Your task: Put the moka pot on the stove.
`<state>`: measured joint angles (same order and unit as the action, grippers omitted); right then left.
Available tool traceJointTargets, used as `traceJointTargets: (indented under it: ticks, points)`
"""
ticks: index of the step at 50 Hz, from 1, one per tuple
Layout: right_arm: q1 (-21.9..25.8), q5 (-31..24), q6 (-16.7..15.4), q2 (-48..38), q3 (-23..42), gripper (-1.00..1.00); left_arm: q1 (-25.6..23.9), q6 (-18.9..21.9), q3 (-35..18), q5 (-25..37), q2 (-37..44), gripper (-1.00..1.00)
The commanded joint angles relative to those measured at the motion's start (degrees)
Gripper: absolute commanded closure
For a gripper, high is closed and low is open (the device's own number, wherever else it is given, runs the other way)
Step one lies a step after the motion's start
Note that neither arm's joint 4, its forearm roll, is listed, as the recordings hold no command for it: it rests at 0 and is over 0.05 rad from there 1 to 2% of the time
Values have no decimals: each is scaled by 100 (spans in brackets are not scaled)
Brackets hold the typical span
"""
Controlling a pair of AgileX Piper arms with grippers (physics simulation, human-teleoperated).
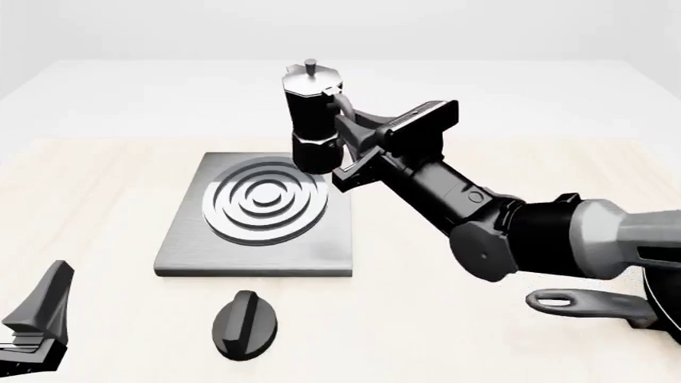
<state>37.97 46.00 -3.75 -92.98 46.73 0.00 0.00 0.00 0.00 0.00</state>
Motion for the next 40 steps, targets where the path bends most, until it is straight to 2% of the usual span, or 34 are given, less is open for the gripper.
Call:
traceJointTargets:
  ticks: [1, 40]
  points:
    - [110, -2, 59, -303, 392, 100, 0, 0, 0, 0, 0, -100]
    - [323, 75, 219, -1137, 1015, 100, 0, 0, 0, 0, 0, -100]
